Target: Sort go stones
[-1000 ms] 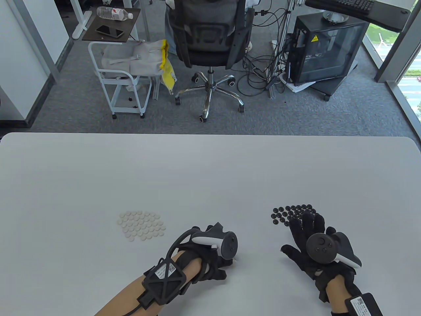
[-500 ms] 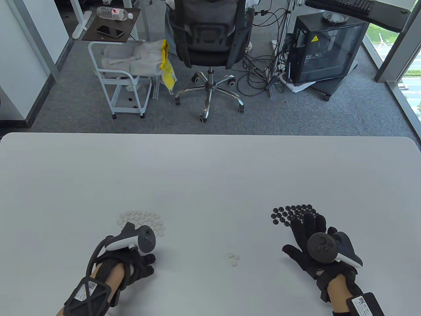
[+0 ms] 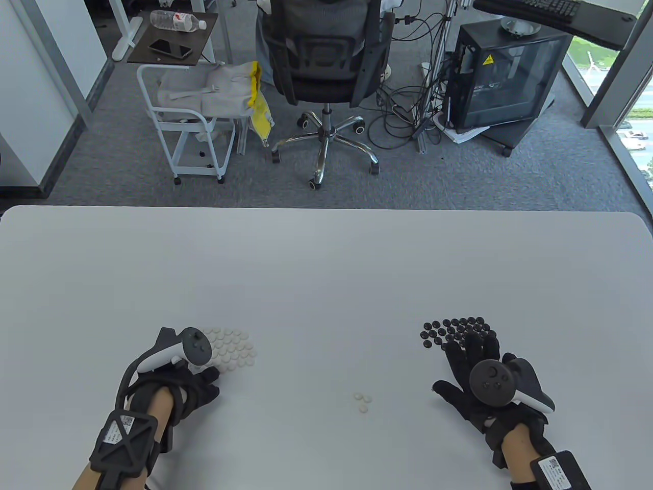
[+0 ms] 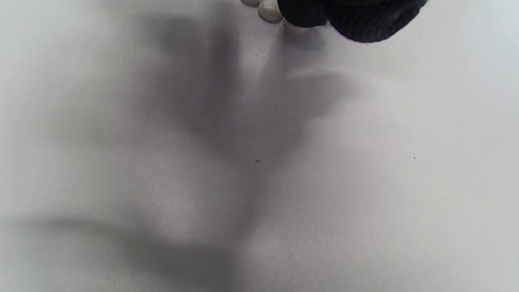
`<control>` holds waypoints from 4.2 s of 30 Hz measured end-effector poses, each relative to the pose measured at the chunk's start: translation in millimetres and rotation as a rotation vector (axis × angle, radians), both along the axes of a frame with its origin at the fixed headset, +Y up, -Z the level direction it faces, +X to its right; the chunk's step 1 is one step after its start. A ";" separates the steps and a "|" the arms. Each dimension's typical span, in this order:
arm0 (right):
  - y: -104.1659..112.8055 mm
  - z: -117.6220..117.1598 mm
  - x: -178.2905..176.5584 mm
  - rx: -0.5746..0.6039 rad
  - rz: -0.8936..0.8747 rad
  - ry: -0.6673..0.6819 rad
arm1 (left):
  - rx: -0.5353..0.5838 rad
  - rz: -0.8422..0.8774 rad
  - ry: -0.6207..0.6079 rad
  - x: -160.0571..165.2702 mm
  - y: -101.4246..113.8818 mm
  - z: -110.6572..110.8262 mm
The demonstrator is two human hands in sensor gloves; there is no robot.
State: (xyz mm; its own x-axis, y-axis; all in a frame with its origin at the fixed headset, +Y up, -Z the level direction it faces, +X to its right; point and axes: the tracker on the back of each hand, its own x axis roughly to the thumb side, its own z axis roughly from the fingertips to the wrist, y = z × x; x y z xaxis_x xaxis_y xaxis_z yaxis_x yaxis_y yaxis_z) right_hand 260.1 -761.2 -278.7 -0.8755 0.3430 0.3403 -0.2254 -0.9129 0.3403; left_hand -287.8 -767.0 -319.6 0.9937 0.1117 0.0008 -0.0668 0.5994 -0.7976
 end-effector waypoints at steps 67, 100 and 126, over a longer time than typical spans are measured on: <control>5.3 2.1 1.0 0.034 -0.027 0.008 | 0.086 -0.063 -0.024 111.4 21.3 -87.4; 7.9 3.6 3.3 0.037 -0.039 -0.002 | 0.041 0.093 -0.390 220.0 -0.5 -55.7; 5.9 1.8 3.4 0.022 -0.033 -0.001 | 0.086 -0.006 -0.119 113.0 24.0 -70.0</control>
State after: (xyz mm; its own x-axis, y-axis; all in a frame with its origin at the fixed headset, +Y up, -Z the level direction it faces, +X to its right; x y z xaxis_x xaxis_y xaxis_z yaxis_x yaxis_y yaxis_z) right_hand 263.5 -755.3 -276.9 -0.8642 0.3639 0.3475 -0.2556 -0.9124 0.3197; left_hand -174.8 -743.0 -389.6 0.9866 0.1003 0.1283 0.0293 0.6657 -0.7457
